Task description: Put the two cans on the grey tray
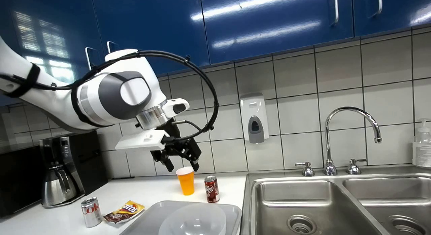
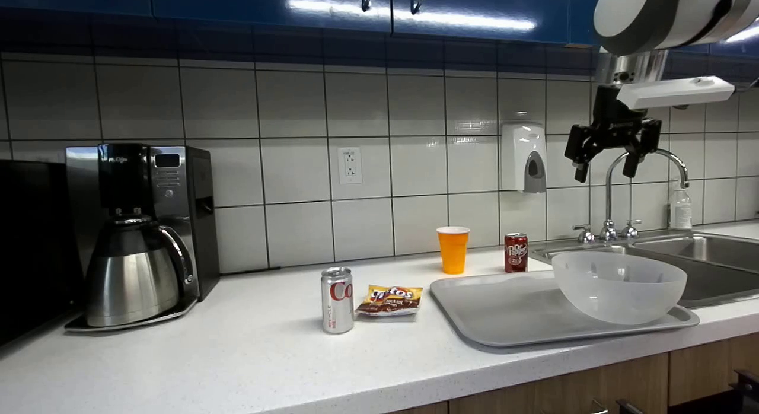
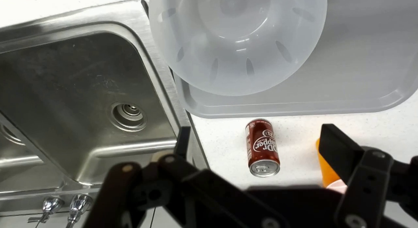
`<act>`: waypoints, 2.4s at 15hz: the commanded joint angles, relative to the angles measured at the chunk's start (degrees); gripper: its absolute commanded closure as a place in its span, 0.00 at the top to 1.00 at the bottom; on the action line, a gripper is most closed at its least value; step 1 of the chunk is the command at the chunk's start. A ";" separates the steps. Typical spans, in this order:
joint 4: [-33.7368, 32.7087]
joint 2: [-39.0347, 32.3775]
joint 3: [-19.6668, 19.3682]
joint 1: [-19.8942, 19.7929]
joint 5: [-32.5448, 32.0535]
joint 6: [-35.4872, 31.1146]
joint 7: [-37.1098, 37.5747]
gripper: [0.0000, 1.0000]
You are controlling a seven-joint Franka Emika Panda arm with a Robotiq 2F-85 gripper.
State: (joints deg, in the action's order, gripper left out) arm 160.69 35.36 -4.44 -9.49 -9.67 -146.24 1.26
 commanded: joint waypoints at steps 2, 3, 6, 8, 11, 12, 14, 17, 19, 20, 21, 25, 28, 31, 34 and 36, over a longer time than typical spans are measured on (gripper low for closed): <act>-2.87 -7.83 1.30 -1.13 0.70 -4.89 2.99 1.00; -3.37 -9.00 1.42 -1.25 0.59 -5.54 3.43 1.00; -5.68 -13.59 2.10 -1.88 -0.20 -7.19 5.50 1.00; -7.47 -16.56 2.55 -2.16 -0.70 -7.88 6.82 1.00; -10.51 -20.91 3.26 -2.48 -1.84 -8.13 9.28 1.00; -11.73 -22.45 3.33 -2.36 -2.04 -7.86 9.97 1.00; -14.18 -25.43 3.40 -2.14 -2.90 -7.56 11.54 1.00; -17.89 -29.49 3.23 -1.27 -4.15 -6.69 13.51 1.00; -20.40 -32.28 3.02 -0.58 -5.21 -6.47 14.99 1.00; -21.56 -33.57 2.83 -0.19 -5.75 -6.27 15.67 1.00; -22.73 -34.87 2.62 0.24 -6.46 -6.04 16.52 1.00; -27.44 -39.99 1.46 2.47 -7.64 -5.12 18.80 1.00; -30.64 -43.56 0.31 4.39 -8.07 -4.75 20.09 1.00; -33.82 -46.93 -1.32 6.35 -8.33 -3.94 21.06 1.00; -36.72 -50.13 -2.84 8.11 -7.83 -2.86 21.15 1.00; -38.48 -52.08 -3.68 9.15 -7.57 -1.98 20.93 1.00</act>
State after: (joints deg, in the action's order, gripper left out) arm 126.59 -13.40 -6.41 -2.38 -15.86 -151.47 20.15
